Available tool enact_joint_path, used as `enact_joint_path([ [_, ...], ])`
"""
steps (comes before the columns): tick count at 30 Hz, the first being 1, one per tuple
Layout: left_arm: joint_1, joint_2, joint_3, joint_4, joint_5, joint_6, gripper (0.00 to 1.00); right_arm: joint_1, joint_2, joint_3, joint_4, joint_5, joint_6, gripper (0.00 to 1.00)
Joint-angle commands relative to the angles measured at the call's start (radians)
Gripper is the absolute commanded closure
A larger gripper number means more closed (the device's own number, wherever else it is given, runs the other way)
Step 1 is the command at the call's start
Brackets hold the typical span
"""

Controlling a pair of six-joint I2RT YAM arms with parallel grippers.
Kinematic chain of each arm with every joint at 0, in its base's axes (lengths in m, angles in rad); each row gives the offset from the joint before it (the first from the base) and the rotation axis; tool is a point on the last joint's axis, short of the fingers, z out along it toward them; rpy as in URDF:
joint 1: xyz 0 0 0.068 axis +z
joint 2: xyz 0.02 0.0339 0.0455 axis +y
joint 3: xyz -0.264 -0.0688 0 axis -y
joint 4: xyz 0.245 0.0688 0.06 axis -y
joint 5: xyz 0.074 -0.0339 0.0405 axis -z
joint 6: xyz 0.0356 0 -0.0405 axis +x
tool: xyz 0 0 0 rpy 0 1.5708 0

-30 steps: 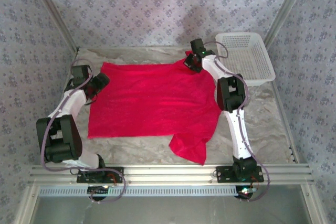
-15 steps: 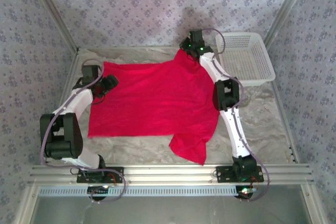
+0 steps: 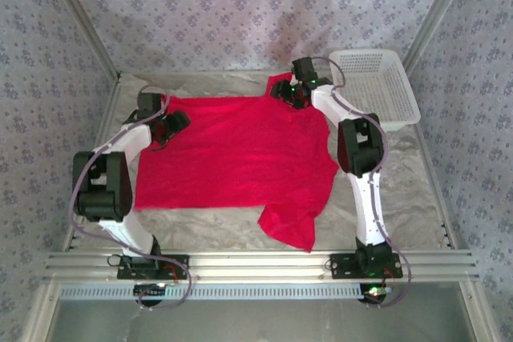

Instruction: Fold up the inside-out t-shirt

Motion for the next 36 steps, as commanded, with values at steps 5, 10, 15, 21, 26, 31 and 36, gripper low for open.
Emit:
enact_joint_path([
  [5,0.049,0.231,0.234,-0.075,0.025,0.03,0.25,-0.021,-0.053,-0.166,0.007,0.033,0.006,0.38],
  [10,0.064,0.36,0.333,-0.062,0.045,0.007,0.25,-0.029,0.038,-0.093,-0.034,0.063,0.004,0.38],
  [15,0.067,0.503,0.471,-0.074,0.065,0.001,0.25,-0.061,0.174,0.064,-0.1,0.088,0.01,0.38],
  [21,0.087,0.664,0.677,-0.116,0.083,0.0,0.25,-0.089,0.384,0.402,-0.239,0.13,0.027,0.38],
  [26,0.094,0.717,0.818,-0.147,0.138,-0.005,0.24,-0.108,0.466,0.607,-0.235,0.108,0.026,0.38],
  [31,0.094,0.628,0.813,-0.18,0.145,0.015,0.23,-0.093,0.37,0.622,-0.256,0.067,-0.021,0.36],
  [36,0.095,0.356,0.602,-0.219,0.06,0.032,0.27,-0.048,0.086,0.37,-0.264,0.079,-0.116,0.34],
])
